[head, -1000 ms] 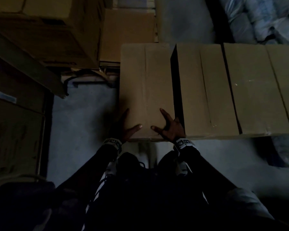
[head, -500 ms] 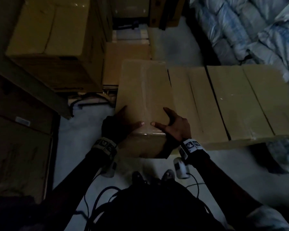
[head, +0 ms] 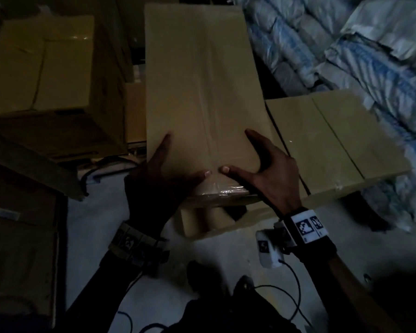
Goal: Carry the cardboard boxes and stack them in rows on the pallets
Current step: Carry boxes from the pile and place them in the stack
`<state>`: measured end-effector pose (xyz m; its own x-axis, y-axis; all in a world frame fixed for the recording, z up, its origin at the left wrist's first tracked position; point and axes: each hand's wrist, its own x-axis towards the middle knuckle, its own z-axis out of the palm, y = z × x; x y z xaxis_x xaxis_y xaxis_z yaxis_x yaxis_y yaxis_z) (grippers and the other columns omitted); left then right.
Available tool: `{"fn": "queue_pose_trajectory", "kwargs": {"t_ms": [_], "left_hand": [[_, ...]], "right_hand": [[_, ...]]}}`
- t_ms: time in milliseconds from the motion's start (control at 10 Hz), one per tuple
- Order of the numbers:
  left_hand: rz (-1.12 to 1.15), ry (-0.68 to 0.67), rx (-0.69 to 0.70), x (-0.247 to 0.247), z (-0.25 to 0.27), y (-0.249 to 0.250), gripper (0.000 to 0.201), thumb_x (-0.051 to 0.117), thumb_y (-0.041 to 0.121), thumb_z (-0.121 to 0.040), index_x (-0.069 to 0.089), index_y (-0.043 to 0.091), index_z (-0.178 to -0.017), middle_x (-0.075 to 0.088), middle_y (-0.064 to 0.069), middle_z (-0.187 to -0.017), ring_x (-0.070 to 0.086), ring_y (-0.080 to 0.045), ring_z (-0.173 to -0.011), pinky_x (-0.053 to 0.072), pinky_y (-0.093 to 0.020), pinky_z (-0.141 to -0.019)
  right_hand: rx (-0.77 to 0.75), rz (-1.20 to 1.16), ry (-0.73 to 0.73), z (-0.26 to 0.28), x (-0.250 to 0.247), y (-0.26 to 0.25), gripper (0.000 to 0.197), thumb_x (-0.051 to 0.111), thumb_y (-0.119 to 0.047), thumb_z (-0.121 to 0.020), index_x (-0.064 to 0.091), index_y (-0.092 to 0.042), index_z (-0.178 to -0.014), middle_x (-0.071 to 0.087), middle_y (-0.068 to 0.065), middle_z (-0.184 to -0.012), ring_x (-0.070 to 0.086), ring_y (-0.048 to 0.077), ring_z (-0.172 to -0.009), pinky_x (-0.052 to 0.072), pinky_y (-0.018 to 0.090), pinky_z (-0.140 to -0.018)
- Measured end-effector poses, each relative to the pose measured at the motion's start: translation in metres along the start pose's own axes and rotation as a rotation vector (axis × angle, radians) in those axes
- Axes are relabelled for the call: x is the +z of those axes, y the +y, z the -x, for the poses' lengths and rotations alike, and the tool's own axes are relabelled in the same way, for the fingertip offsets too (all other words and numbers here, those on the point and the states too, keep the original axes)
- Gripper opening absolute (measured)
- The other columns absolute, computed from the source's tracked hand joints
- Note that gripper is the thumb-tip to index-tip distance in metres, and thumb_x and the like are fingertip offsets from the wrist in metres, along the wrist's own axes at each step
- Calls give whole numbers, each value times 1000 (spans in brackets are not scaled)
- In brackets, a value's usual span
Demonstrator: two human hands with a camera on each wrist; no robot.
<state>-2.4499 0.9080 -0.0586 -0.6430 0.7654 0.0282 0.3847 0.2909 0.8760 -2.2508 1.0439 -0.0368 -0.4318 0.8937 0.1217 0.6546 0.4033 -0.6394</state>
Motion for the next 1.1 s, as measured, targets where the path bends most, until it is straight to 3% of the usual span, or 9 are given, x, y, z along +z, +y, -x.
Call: {"fn": "queue_pose_trajectory", "kwargs": {"t_ms": [200, 300, 400, 500, 600, 700, 800, 1000, 1100], "left_hand": [[-197, 66, 192, 21, 46, 67, 105, 71, 85, -63, 42, 41, -153, 65, -2, -136, 64, -15, -116, 50, -29, -101], [-197, -8, 184, 46, 69, 91, 112, 71, 90, -57, 38, 46, -154, 62, -3, -142, 58, -19, -128, 46, -32, -109], [-167, -75, 198, 74, 104, 119, 108, 73, 88, -56, 36, 53, -152, 54, -1, -151, 51, -23, -136, 39, -36, -114], [-209, -101, 314, 101, 147, 138, 105, 71, 88, -58, 43, 48, -151, 65, -4, -139, 64, -27, -122, 48, -32, -102], [-225, -163, 442, 127, 201, 163, 102, 68, 86, -60, 51, 39, -149, 73, -11, -122, 70, -31, -107, 53, -33, -92], [-227, -325, 438, 153, 255, 181, 106, 65, 91, -55, 40, 52, -151, 68, -12, -131, 63, -35, -118, 48, -36, -101], [-253, -425, 515, 179, 308, 189, 108, 60, 98, -53, 35, 58, -150, 71, -18, -120, 65, -40, -112, 51, -40, -98], [-203, -666, 661, 233, 418, 204, 106, 67, 89, -60, 33, 53, -154, 63, -7, -140, 60, -30, -123, 49, -37, -100], [-168, -756, 752, 260, 461, 206, 109, 65, 95, -59, 37, 48, -154, 68, -3, -131, 65, -20, -114, 54, -35, -97]], "right_hand": [[-15, 11, 161, 34, -79, 11, 106, 68, -97, -53, 52, -45, -145, 63, -16, -139, 60, 4, -124, 51, 33, -105], [42, 29, 219, 63, -117, 27, 107, 71, -96, -50, 54, -45, -143, 65, -15, -137, 62, 7, -122, 51, 35, -106], [134, 71, 274, 107, -156, 49, 106, 74, -92, -51, 52, -45, -144, 63, -15, -139, 60, 8, -124, 48, 28, -107], [240, 70, 346, 166, -188, 73, 106, 73, -93, -48, 51, -50, -142, 62, -18, -139, 57, 5, -126, 44, 23, -106], [328, 37, 450, 238, -219, 100, 104, 77, -91, -47, 53, -51, -140, 67, -10, -134, 60, 10, -123, 50, 34, -106], [403, 10, 527, 312, -246, 123, 106, 77, -91, -47, 53, -48, -141, 66, -14, -134, 61, 6, -123, 52, 37, -105], [465, 2, 609, 388, -263, 143, 105, 78, -89, -51, 52, -46, -143, 64, -17, -137, 61, 2, -123, 53, 35, -105], [687, 55, 712, 528, -287, 176, 108, 78, -89, -53, 48, -45, -147, 65, -13, -136, 62, 8, -120, 54, 36, -103], [779, 27, 785, 586, -297, 193, 108, 78, -90, -50, 48, -47, -146, 67, -9, -133, 63, 12, -118, 55, 39, -101]]}}
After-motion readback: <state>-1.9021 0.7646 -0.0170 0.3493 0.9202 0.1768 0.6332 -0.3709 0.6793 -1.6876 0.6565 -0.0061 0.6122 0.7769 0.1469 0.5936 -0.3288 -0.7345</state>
